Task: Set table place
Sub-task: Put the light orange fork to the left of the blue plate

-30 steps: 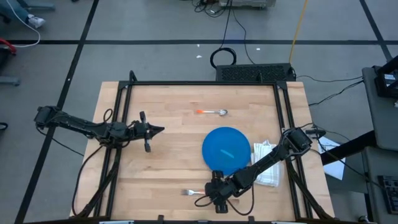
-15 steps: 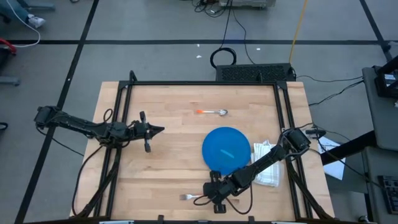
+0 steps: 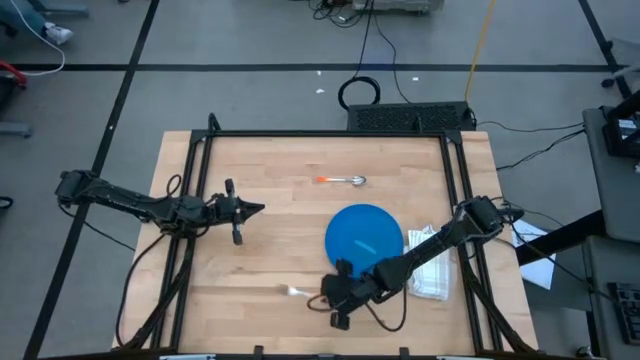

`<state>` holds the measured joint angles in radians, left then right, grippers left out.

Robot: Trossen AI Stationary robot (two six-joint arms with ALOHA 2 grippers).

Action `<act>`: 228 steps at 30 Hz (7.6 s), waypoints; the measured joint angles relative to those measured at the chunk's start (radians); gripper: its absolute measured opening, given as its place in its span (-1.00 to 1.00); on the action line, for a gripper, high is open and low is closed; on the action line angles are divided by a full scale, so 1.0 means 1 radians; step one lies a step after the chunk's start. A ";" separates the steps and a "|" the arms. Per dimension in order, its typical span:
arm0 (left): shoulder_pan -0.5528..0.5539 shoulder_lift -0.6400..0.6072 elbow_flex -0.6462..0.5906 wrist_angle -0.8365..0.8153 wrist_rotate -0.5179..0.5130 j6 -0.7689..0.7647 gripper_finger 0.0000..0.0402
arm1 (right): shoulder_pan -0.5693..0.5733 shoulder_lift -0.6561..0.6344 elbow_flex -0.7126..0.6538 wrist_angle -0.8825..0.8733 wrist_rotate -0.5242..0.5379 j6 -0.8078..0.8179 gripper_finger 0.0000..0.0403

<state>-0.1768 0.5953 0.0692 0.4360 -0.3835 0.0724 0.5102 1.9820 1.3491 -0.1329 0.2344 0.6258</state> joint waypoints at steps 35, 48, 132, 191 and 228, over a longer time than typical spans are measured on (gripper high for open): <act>0.000 0.000 0.000 0.039 -0.010 0.027 -0.95 | -0.166 -0.034 0.000 0.080 0.275 0.623 -0.78; 0.000 0.000 0.000 0.038 -0.010 0.031 -0.95 | -0.220 0.023 0.016 0.100 0.205 0.607 -0.78; 0.000 0.000 0.000 0.001 -0.009 0.011 -0.95 | -0.113 0.213 0.241 -0.243 -0.082 -0.248 -0.78; 0.000 0.000 0.000 -0.043 0.061 -0.098 -0.95 | -0.171 -0.794 -0.617 0.073 0.341 -0.455 -0.98; -0.071 0.412 0.397 -0.391 0.215 -0.220 -0.88 | -0.263 -1.385 -1.128 0.302 0.338 -0.629 -1.00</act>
<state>-0.2482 1.0077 0.4659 0.0453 -0.1682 -0.1473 0.2474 0.5972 0.2211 0.1689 0.5728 -0.0028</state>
